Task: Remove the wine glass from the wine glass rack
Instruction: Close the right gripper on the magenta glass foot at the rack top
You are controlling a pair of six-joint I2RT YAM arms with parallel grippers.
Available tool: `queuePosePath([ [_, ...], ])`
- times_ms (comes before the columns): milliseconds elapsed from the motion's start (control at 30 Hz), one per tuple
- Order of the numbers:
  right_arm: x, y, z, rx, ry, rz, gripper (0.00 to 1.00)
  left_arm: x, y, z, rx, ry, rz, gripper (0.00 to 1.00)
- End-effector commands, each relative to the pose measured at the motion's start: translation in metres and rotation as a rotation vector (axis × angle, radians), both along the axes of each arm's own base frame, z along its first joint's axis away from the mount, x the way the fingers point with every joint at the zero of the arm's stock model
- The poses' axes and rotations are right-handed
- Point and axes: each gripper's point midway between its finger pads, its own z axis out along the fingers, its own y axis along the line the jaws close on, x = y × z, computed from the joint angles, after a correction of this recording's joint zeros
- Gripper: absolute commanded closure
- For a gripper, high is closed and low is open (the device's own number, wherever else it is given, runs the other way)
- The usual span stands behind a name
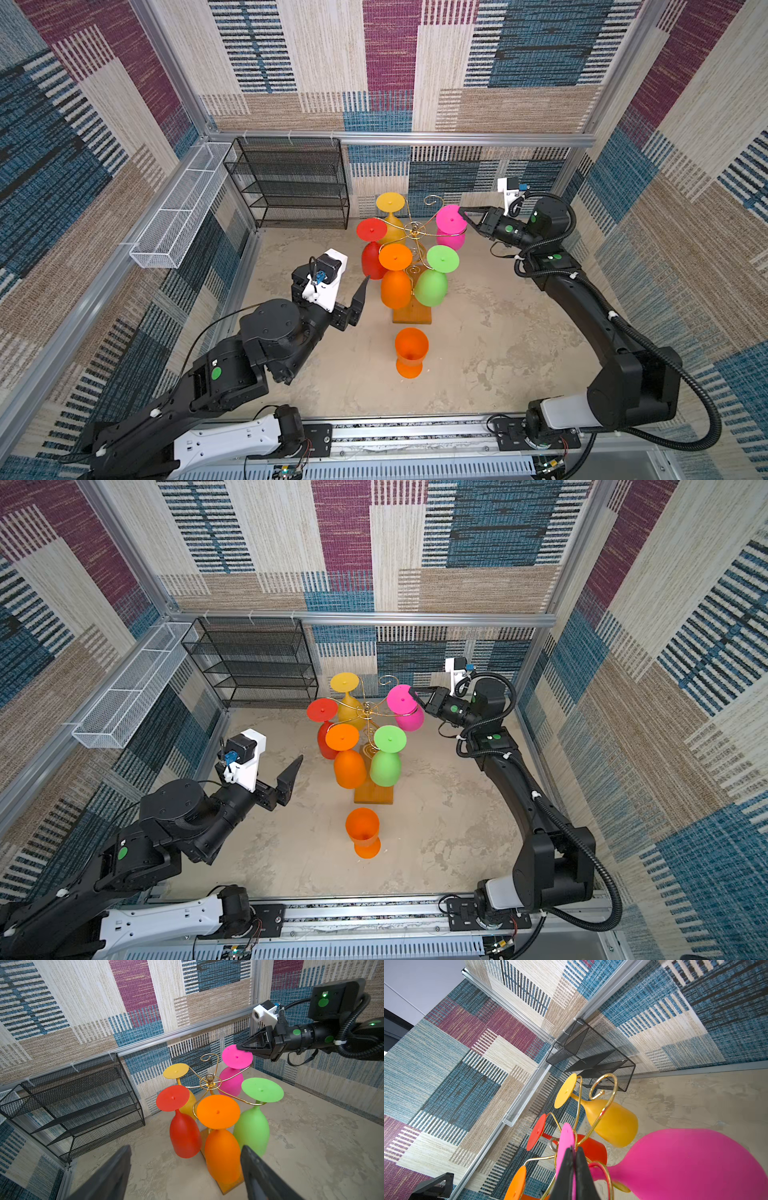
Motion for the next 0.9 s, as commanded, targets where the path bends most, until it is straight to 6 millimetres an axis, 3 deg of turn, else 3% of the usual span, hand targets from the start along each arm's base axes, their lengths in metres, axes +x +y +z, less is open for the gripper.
queuePosePath([
  [0, -0.002, -0.001, 0.009, 0.013, -0.017, 0.012, 0.98, 0.000, 0.000, -0.001, -0.019, 0.008, -0.002, 0.15],
  [467, -0.005, -0.010, 0.014, 0.065, -0.013, 0.025, 1.00, 0.000, -0.005, -0.003, -0.008, 0.014, -0.015, 0.16],
  [867, -0.020, -0.022, 0.017, 0.060, -0.026, 0.003, 1.00, 0.000, -0.008, -0.006, 0.000, 0.021, -0.021, 0.15],
])
